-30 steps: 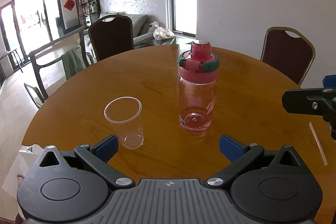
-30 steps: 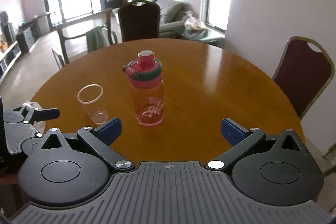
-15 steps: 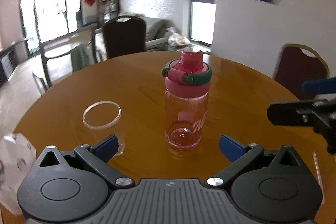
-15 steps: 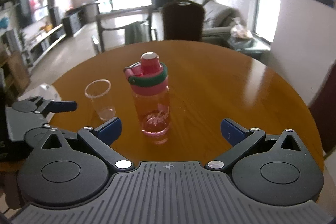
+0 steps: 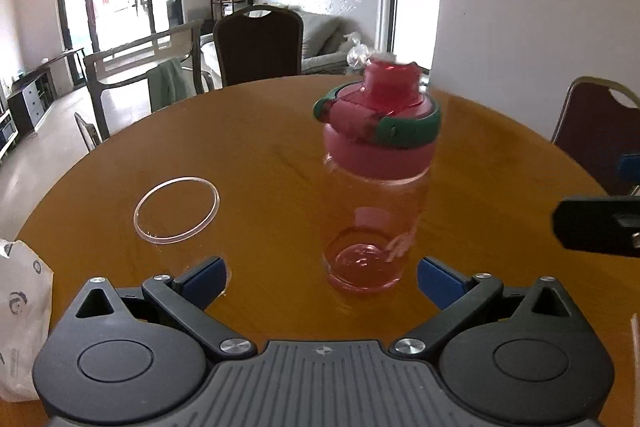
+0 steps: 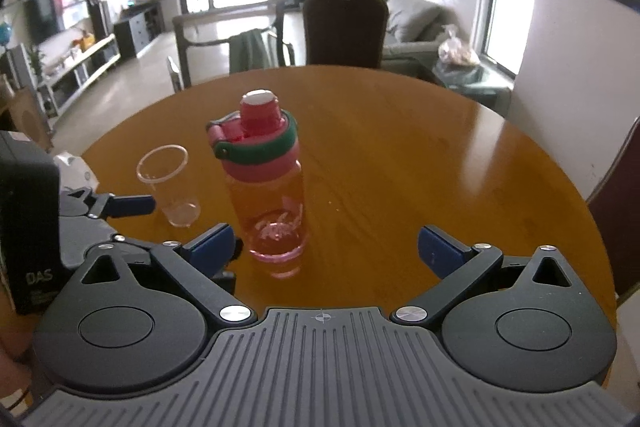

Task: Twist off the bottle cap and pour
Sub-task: 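Move the left tool toward the pink bottle while the right tool follows, then close the left gripper around the pink bottle body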

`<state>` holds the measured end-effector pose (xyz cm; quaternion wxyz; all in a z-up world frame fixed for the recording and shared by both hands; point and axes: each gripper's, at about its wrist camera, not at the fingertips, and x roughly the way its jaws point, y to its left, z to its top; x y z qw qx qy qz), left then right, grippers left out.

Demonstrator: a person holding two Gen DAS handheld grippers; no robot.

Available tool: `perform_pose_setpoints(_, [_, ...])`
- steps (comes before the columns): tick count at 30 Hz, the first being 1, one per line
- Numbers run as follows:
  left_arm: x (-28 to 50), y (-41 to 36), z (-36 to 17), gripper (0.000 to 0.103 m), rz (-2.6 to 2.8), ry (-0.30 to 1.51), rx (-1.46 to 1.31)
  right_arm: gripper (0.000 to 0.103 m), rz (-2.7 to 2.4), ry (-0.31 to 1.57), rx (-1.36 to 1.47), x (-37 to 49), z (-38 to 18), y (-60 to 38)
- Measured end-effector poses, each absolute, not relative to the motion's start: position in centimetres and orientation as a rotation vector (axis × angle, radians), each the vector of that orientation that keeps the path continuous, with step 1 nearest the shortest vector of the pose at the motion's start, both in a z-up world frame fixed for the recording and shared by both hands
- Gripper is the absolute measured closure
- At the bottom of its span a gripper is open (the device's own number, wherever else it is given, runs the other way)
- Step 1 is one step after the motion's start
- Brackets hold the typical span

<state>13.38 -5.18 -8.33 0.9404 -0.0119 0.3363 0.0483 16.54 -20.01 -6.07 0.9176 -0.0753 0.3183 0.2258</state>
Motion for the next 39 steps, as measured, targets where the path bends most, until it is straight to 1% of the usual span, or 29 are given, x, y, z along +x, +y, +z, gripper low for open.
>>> perform_pose_setpoints(6, [14.1,-5.5,-8.9,0.001,-0.004,0.690,-0.028,0.003,0.442,0.637,-0.148,16.1,-5.5,-19.8])
perform_pose_setpoints(10, [14.4,-6.1,-9.0,0.001,-0.071,0.622,-0.060,0.002,0.426,0.632,-0.154,16.0,-5.3,-19.9])
perform_pose_setpoints(15, [15.4,-6.7,-9.3,0.001,-0.059,0.575,0.012,0.002,0.410,0.633,-0.154,15.9,-5.2,-20.2])
perform_pose_setpoints(17, [16.0,-6.7,-9.4,0.002,-0.048,0.572,0.018,0.002,0.403,0.629,-0.158,15.8,-5.2,-20.2])
perform_pose_setpoints(25, [18.0,-5.9,-10.2,0.003,-0.044,0.596,-0.020,0.001,0.401,0.628,-0.164,15.9,-5.1,-19.7])
perform_pose_setpoints(28, [18.0,-6.1,-10.3,0.010,-0.051,0.597,-0.002,0.001,0.400,0.630,-0.160,16.0,-5.0,-19.6])
perform_pose_setpoints(36, [18.5,-5.3,-10.6,0.011,-0.028,0.598,-0.052,0.001,0.390,0.634,-0.153,16.0,-5.1,-19.4])
perform_pose_setpoints(39, [18.5,-5.4,-10.7,0.018,-0.040,0.587,-0.046,0.001,0.389,0.636,-0.155,16.0,-5.1,-19.4])
